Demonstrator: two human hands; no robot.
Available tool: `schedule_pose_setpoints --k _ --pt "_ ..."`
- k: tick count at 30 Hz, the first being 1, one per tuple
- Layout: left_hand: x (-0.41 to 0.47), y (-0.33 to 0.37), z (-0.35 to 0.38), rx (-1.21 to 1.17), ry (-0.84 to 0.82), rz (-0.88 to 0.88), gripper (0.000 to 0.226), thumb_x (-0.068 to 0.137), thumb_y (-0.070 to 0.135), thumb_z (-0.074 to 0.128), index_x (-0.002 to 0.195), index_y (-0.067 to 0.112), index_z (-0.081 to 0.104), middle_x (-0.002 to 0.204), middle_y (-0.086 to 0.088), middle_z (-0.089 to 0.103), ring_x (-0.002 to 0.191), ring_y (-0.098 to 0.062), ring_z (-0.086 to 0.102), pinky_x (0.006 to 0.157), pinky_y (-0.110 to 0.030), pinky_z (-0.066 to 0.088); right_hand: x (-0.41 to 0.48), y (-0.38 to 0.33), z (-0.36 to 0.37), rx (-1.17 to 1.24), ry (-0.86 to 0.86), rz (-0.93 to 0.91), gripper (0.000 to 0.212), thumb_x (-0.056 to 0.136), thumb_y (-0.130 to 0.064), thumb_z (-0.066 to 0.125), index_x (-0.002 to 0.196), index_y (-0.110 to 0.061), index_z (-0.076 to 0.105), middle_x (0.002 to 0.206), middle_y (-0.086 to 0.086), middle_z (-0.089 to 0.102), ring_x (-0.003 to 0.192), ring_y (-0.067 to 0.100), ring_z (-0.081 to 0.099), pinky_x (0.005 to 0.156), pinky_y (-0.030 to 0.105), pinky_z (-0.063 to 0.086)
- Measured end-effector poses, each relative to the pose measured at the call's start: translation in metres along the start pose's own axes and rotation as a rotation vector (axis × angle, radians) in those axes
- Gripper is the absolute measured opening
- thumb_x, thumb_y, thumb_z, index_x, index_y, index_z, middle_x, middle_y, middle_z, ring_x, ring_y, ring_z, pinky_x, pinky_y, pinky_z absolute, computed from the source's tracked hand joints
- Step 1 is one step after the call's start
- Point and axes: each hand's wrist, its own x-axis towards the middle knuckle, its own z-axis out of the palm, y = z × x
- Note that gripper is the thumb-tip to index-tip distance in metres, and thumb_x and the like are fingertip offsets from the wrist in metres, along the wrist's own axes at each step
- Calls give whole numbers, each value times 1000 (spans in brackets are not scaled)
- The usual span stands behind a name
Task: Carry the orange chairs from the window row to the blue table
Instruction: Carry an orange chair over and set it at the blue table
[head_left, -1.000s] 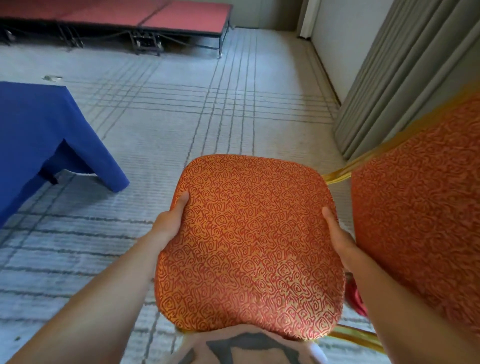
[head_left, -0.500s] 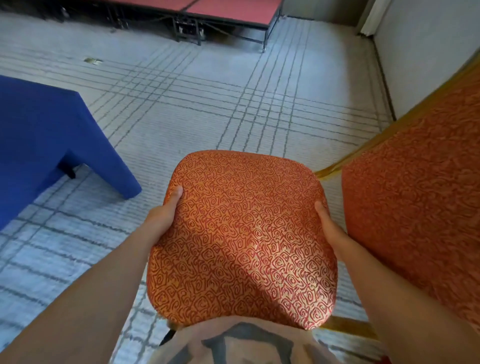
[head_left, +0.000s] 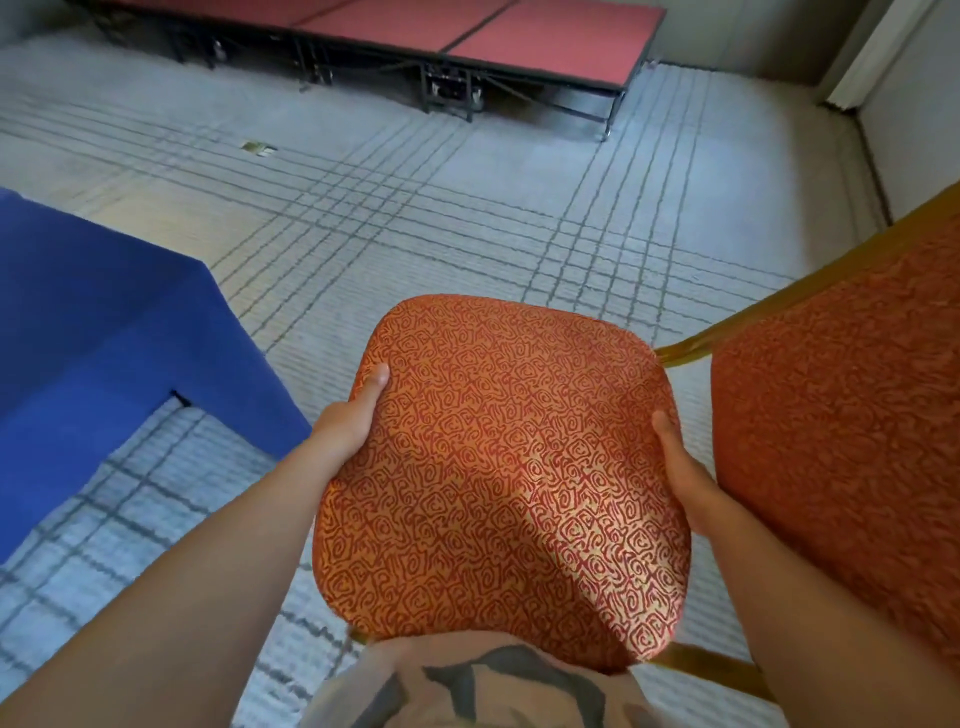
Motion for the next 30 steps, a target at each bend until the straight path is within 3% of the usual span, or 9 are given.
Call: schedule_pose_setpoints --k 3,5,10,18,22,27,30 --pt "46 45 -17 -42 36 23 119 62 95 33 139 5 47 135 -20 53 120 -36 52 103 -43 41 28 -65 28 -24 3 -45 107 66 -93 44 145 -21 48 140 12 56 127 31 52 114 45 36" --pt "74 70 -28 -72 32 3 114 65 92 35 138 5 47 133 -20 54 117 -36 53 98 -43 42 49 -99 41 -37 20 -44 100 74 -89 42 143 -18 50 138 13 57 126 32 53 113 44 37" --pt "150 114 -41 -101 49 -25 114 64 92 37 137 5 49 133 -20 54 118 -35 54 100 -42 42 130 -161 79 -106 14 -7 139 34 -107 43 137 -16 57 130 15 63 119 33 58 111 49 40" --pt "293 214 -62 -266 144 -86 114 68 89 38 140 2 43 137 -21 50 121 -35 51 99 -40 39 297 -322 156 -254 -114 -32 129 35 -106 44 128 -18 62 116 17 68 107 35 63 104 50 47" --pt "350 261 -74 -322 202 -116 110 71 86 38 140 1 42 137 -23 49 120 -36 51 91 -36 39 405 -392 191 -340 -188 6 128 34 -108 46 132 -26 61 120 15 69 109 37 63 105 53 46" --pt "409 297 -114 -332 273 -181 136 47 101 32 139 2 46 134 -23 53 116 -36 54 103 -42 41 446 -458 269 -380 -280 -15 117 40 -106 44 123 -26 64 117 13 69 111 36 63 104 53 47" --pt "450 317 -137 -325 313 -188 117 65 92 32 137 2 48 135 -23 52 119 -36 52 103 -40 38 493 -488 314 -444 -309 -15 128 35 -107 45 132 -24 61 124 13 66 116 35 60 107 52 44"
